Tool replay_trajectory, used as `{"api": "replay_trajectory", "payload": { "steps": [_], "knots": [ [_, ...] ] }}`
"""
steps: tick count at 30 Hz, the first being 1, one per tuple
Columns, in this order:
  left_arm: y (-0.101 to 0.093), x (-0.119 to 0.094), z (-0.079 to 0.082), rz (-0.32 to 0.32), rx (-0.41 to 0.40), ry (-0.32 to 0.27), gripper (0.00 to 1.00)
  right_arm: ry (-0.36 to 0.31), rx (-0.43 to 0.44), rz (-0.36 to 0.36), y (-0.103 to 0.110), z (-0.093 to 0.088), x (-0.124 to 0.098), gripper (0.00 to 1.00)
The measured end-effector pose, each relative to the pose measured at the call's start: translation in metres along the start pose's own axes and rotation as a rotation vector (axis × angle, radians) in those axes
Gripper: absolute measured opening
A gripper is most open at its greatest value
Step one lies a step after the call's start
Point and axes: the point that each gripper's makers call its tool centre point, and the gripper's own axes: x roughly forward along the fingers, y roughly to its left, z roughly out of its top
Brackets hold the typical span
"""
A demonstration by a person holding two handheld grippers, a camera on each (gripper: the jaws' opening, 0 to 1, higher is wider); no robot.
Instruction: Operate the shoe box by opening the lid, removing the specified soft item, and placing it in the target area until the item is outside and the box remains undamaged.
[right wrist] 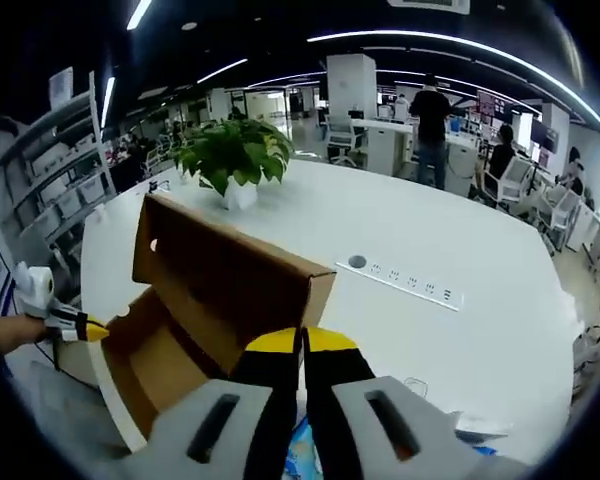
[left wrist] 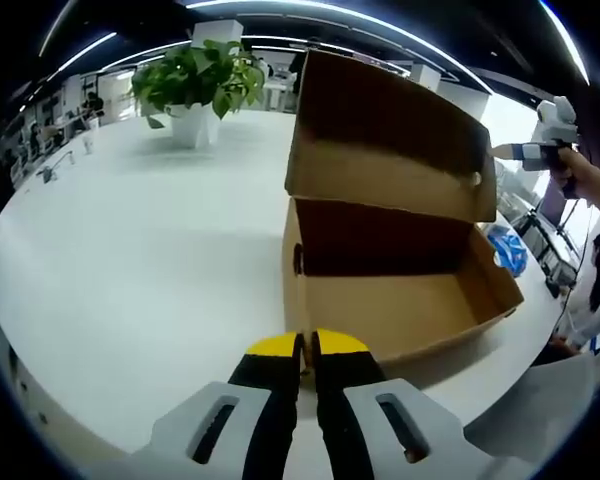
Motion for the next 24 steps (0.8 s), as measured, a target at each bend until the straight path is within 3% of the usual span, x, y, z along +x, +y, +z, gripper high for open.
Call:
{"api": "replay_trajectory", "payload": {
  "steps": [24],
  "knots": [
    [0.000,-0.001,-0.001,-0.019,0.003,-0.015,0.02,-0.123,-0.040,-0.049,0.025,-0.017,-0.036,0.00]
  ]
}}
